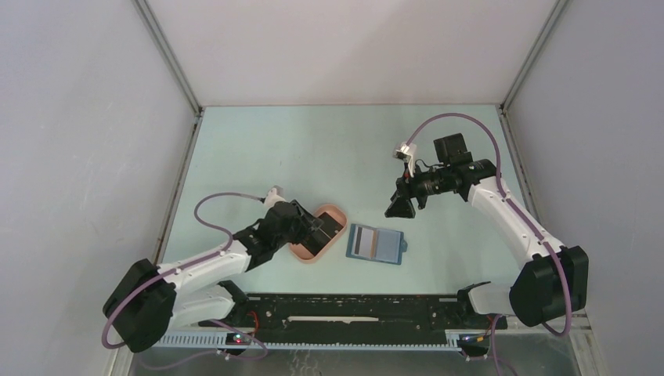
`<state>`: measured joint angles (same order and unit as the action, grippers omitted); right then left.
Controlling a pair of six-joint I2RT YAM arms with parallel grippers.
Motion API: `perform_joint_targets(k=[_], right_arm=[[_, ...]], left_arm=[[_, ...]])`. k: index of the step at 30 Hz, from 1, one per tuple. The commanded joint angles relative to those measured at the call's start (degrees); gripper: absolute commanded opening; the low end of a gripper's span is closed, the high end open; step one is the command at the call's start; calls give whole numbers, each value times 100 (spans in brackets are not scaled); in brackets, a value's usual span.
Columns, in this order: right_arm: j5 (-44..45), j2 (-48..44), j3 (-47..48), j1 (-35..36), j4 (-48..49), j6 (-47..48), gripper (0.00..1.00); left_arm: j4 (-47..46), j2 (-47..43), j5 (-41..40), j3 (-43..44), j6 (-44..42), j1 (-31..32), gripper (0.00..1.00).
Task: Put the credit cards into the card holder
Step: Pick up the credit card from the storage box.
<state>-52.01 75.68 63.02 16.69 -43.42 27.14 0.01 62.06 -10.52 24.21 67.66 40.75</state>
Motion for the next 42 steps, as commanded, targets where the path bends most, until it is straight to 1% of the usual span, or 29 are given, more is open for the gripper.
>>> perform_joint_targets(k=[1,6,13,14,24,36,42], right_arm=[[-15,5,5,17,82,81,73],[-2,-9,0,13,80,88,73],[-10,-9,2,10,72,96,73],[-11,-9,6,10,73,93,73],[-2,-1,6,15,75,92,73],[-2,-1,0,10,73,98,74],[-2,-9,5,11,73,95,74]], left_arm=[[-194,191,-328,-161,338,151,47],[-103,325,-626,-162,499,323,47],[-44,367,-914,-244,688,407,48],[100,372,-968,-252,707,418,48],[23,648,-961,-281,750,433,48],[-466,904,-877,-365,862,432,49],[-1211,852,-806,-633,1006,418,49]])
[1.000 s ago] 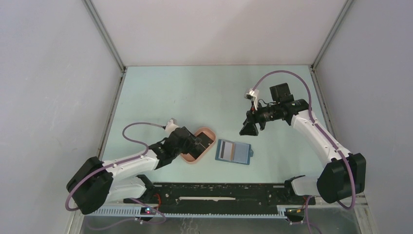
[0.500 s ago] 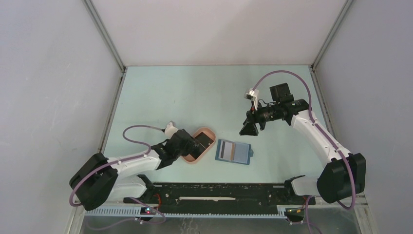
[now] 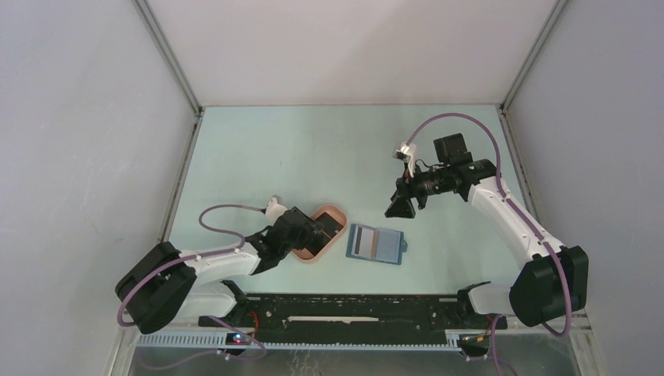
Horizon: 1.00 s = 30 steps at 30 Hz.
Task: Put the credit cards into the card holder
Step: Pick up the credit card from the storage box.
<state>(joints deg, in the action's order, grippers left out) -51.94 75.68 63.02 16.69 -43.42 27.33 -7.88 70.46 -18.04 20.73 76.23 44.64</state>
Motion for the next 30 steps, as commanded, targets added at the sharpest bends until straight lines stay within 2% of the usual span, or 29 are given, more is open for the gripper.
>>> perform_joint_targets(k=[1,22,26,30], right_arm=[[-9,-16,0,10,75,75,74],[-35,-52,8,-25,45,104,74],[-44,-53,7,-37,36,109,74],[-57,-40,2,-43,35,114,74]], left_arm=[[-485,14,-47,-289,155,32,49],[-2084,378,300,-515,65,-68,47],[-1908,258,377,-513,45,-77,47],[-958,-164,317,-363,-125,-72,49]])
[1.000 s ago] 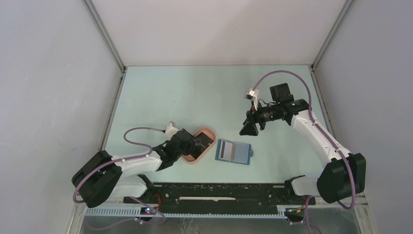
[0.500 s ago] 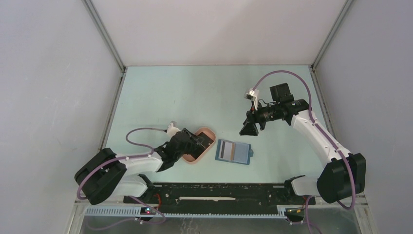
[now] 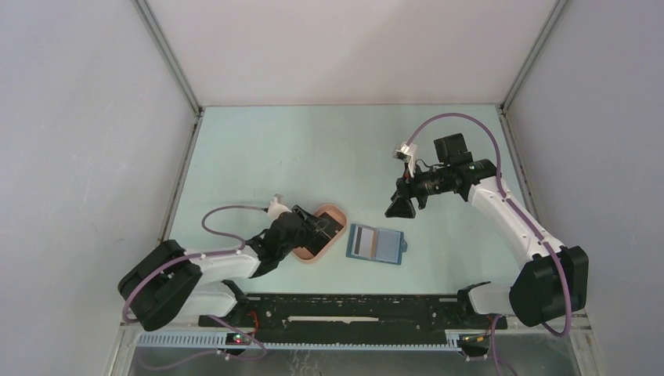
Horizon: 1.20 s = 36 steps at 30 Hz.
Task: Put the credit cards into the card holder
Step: Pick up the credit card from the storage box.
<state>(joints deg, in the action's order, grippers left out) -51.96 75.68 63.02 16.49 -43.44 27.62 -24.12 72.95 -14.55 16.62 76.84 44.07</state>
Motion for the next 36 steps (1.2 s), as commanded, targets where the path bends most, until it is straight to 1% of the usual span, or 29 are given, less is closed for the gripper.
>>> perform_joint_targets(k=[1,3,5,8,10,12,15,17,19,20,22,24,27,31,33,36], right_arm=[[-56,-36,7,-23,39,78,74],[-43,-19,5,-15,38,86,74],[-35,-2,2,-11,37,84,74],[-89,37,2,9,37,65,74],[-77,102,3,115,133,-29,73],[183,164,1,339,452,-363,73],[722,277,39,902,998,-839,72],[1049,554,280,1269,1155,-1051,72],[1195,979,676,1537,1121,-1310,71],[1234,1212,882,1641,1076,-1424,68],[1389,1656,1270,1862,969,-1579,64],[1665,2019,1601,2120,905,-1701,62],[2091,2448,2053,2451,900,-1936,62],[2631,3180,2810,2687,733,-2357,61],[2704,3473,3091,2777,627,-2499,62],[2772,3698,3195,2901,691,-2575,62]], left_arm=[[878,-502,-55,90,-236,-21,50],[1087,-619,-38,129,-335,-19,51],[1100,-685,41,122,-505,-16,53],[1065,-856,191,125,-1152,-18,55],[1067,-1150,219,97,-1708,-11,59],[1100,-1666,207,23,-2101,-17,63],[1231,-2401,105,-118,-2451,-21,73],[1332,-2842,42,-225,-2568,-22,77],[1402,-3199,47,-335,-2656,-25,80],[1440,-3340,65,-391,-2683,-34,82],[1522,-3564,99,-474,-2729,-52,82],[1638,-3730,116,-549,-2735,-64,82],[1838,-3974,94,-636,-2727,-101,82],[2090,-4380,-20,-772,-2660,-116,81],[2269,-4650,-135,-855,-2573,-127,80],[2492,-5019,-245,-977,-2475,-130,78]])
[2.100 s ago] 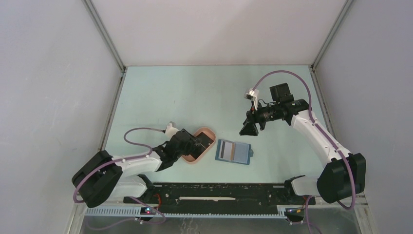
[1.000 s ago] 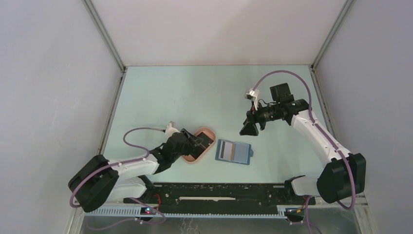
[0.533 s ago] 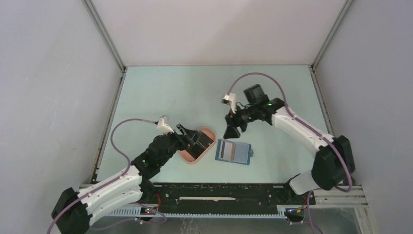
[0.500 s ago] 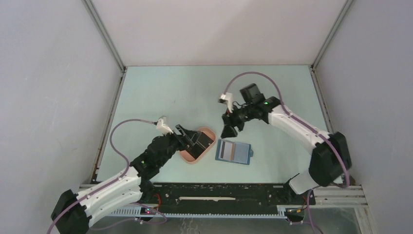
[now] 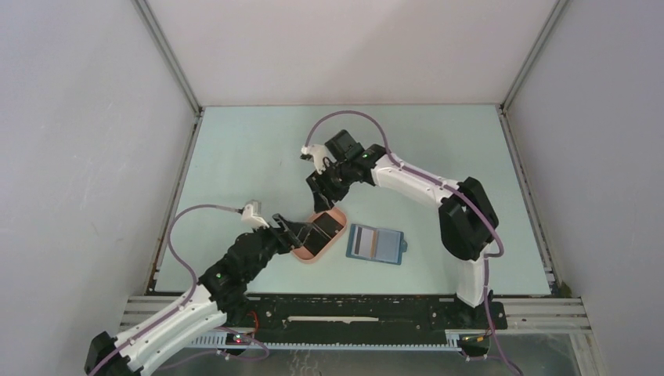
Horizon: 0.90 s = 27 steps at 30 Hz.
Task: Put the credit cards into the card holder
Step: Pick up the credit card from the storage box.
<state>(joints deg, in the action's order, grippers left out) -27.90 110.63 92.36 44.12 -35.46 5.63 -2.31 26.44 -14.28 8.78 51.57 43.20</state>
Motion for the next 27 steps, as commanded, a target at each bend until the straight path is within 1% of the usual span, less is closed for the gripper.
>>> perform_joint_targets(k=[1,7,10,17,22,27], right_arm=[[406,279,290,179,-94,-392,62],[740,515,225,479,-73,-371,65],[1123,566,165,654,-15,-382,68],[1812,727,85,808,61,-465,81],[1924,724,-165,902,171,-475,83],[2391,806,-264,1017,240,-653,87]], left_arm=[[368,-491,-299,-248,92,-42,78],[566,-1059,-450,-420,189,-43,76],[720,-1199,-527,-412,182,-48,76],[802,-1224,-487,-430,234,-48,75],[804,-1253,-459,-440,266,-48,75],[802,-1255,-443,-470,330,-44,75]])
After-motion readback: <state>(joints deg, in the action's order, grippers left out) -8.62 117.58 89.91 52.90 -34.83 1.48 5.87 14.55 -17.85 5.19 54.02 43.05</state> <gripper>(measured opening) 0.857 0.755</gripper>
